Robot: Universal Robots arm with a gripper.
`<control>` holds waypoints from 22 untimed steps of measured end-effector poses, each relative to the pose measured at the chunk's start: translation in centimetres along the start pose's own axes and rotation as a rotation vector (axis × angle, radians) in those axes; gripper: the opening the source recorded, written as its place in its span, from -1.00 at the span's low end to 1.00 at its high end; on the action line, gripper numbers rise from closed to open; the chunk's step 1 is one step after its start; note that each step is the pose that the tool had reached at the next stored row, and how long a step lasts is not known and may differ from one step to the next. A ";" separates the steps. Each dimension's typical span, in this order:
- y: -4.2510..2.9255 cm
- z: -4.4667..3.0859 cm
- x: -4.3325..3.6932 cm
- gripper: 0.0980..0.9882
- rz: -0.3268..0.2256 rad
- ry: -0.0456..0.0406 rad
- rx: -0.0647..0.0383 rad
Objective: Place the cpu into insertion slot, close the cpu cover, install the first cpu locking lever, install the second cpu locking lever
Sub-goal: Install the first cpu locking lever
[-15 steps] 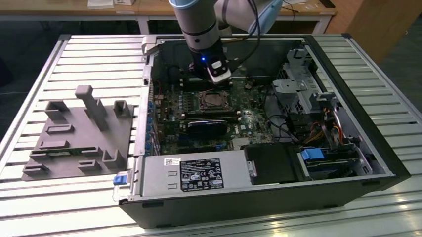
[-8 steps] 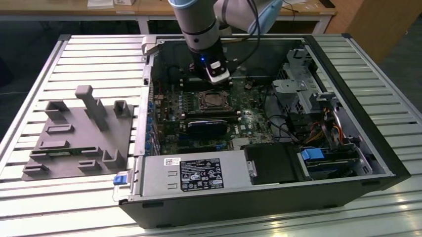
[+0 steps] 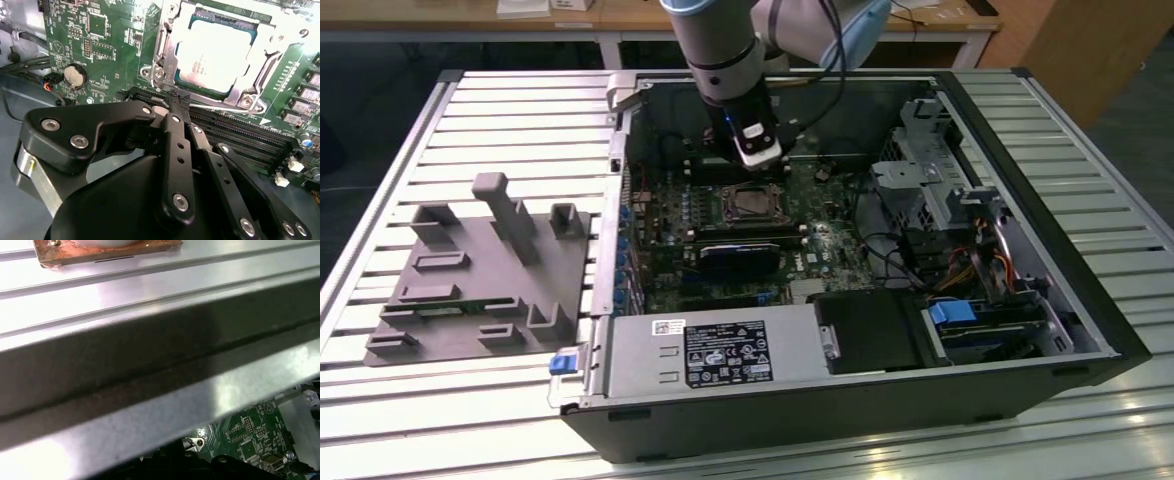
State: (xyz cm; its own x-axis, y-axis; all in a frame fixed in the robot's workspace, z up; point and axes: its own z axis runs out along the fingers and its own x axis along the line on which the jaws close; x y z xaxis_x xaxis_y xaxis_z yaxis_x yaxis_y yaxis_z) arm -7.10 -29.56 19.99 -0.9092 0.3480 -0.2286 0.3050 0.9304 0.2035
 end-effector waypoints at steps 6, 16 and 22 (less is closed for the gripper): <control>0.43 0.11 0.20 -0.98 0.012 -0.0033 0.004; 0.54 0.41 0.33 -0.98 0.036 -0.0183 0.032; 0.57 0.65 0.42 -0.98 0.054 -0.0293 0.053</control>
State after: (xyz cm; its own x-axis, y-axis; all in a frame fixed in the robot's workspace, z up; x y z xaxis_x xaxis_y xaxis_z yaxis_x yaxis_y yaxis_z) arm -7.12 -28.82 19.38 -0.8826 0.4003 -0.2466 0.3687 0.9147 0.1653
